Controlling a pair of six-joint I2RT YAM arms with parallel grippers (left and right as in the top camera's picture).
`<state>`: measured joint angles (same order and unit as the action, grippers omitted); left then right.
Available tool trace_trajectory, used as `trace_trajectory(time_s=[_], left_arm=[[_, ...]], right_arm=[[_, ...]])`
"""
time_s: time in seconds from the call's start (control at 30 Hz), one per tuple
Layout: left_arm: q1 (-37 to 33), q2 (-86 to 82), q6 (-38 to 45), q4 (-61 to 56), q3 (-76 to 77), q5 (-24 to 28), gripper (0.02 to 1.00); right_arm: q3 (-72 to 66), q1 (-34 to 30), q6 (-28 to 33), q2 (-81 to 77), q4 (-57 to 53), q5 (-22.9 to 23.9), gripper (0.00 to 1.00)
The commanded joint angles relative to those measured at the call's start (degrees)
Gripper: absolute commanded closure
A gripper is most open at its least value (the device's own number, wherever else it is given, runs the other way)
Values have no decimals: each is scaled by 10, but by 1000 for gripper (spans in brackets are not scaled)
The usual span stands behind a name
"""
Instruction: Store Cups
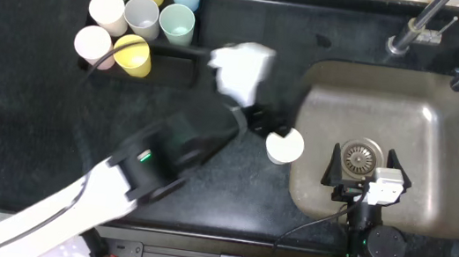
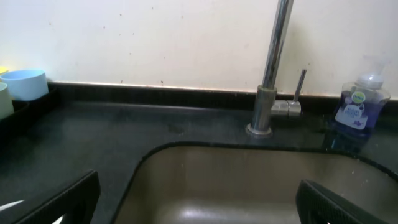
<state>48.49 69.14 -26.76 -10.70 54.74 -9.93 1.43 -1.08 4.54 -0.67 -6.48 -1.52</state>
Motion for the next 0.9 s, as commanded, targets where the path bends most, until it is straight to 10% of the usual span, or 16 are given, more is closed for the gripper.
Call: trace_trajectory(time_s=[0.03,0.43,0.9], left_arm=[[-55,-107,-4,-168,-188,64,18],[-393,-417,-63,-96,-346,189,18],[-478,-615,-107,57,-488,40,18]], right_arm=[[-3,2,2,5,3,-3,3],[-3,2,2,5,3,-3,3],[-3,2,2,5,3,-3,3]])
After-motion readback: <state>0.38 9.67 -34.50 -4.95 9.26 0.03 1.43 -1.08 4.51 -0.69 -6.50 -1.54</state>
